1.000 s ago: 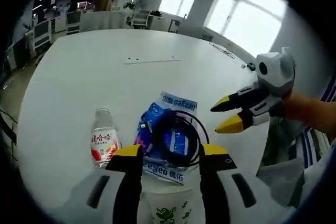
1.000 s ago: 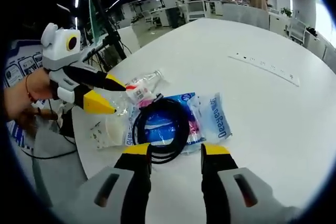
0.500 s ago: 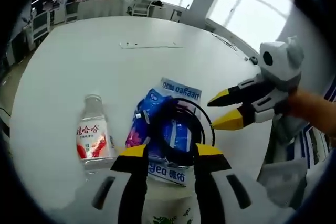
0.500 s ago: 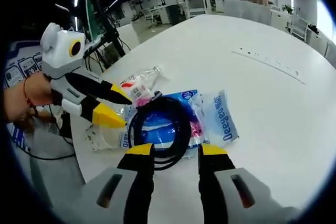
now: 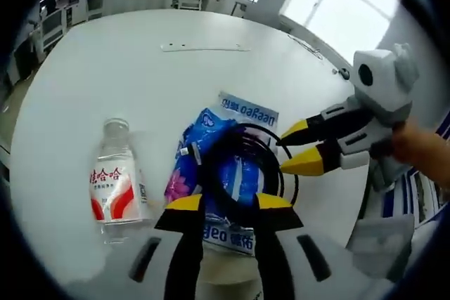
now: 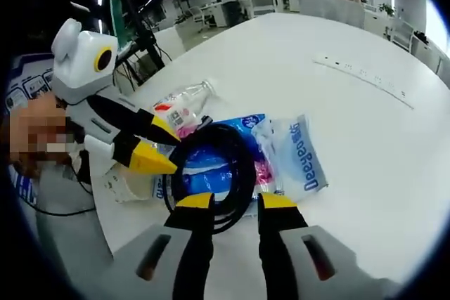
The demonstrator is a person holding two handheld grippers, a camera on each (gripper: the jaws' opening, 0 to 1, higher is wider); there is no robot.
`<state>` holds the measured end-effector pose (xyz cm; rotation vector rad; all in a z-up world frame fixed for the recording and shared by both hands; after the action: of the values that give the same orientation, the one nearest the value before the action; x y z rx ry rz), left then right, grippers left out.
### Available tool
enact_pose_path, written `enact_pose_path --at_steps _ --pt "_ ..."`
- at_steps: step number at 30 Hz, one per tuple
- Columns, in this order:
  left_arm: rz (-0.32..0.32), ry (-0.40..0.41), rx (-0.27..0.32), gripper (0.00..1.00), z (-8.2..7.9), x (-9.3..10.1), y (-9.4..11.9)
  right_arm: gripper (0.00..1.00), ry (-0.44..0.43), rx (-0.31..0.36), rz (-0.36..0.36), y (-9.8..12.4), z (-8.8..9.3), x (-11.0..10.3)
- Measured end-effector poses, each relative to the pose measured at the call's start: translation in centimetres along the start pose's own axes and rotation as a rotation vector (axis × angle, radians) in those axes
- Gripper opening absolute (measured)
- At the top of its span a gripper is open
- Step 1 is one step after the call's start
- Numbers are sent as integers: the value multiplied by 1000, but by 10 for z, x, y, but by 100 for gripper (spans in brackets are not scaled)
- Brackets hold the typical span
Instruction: Arrange the tabletop items into an orderly group along one side of the table until the central work area is clear of visible clutter.
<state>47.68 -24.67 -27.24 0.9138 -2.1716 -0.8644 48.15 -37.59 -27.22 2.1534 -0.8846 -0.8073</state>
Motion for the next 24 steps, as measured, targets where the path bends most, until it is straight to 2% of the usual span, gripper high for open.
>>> enact_pose_path --at_steps 8,13,20,24 --pt "-29 -16 -53 14 3 -3 -8 3 -30 17 23 -3 0 5" --pt "-34 -8 -60 12 3 -3 -10 2 -71 31 31 -4 1 9" --pt "-27 38 -51 8 2 -4 -7 0 -172 58 -4 3 -2 8" --pt "-17 60 -40 6 3 -1 -3 0 -176 64 -13 9 -2 4"
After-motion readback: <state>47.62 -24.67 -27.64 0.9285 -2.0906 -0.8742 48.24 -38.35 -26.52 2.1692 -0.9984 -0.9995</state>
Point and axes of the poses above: the point that each gripper's makers call its tool centre point, and the gripper's own axes: y roughly backward along the fingers, x roughly to its right, z roughly out of its underside, the point moved 5 cm from there along y, roughly backward along the fingers, and after that the axes turned 5 degrees about -y, right-handed, at the moved point
